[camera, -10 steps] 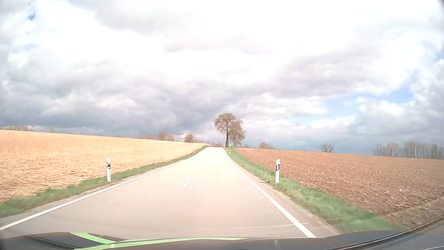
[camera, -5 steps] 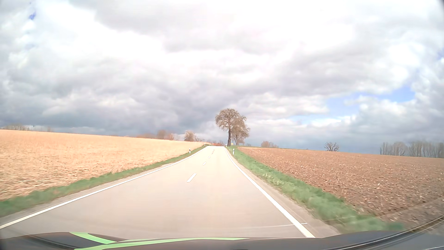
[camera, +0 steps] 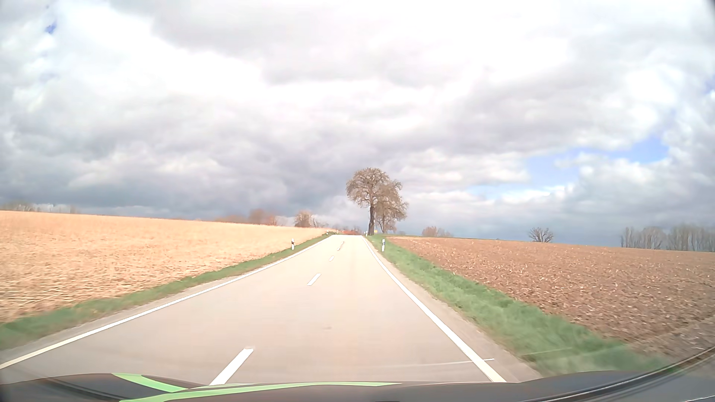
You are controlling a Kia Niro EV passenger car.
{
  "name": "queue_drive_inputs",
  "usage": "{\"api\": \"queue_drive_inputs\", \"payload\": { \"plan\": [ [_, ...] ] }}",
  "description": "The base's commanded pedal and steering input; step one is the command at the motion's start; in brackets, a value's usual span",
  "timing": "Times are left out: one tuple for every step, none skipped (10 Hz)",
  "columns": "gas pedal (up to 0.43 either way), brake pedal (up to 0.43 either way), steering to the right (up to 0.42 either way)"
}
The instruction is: Follow the waypoints while adhering to traffic rules and regulations
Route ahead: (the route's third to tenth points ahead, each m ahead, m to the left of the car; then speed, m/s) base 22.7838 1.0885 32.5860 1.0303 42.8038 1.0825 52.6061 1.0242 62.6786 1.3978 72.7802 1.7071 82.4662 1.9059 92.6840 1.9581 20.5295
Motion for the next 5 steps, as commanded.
{"api": "queue_drive_inputs", "payload": {
  "plan": [
    [0.209, 0.000, 0.000],
    [0.209, 0.000, 0.000],
    [0.209, 0.000, 0.000],
    [0.209, 0.000, 0.000],
    [0.209, 0.000, 0.000]
  ]
}}
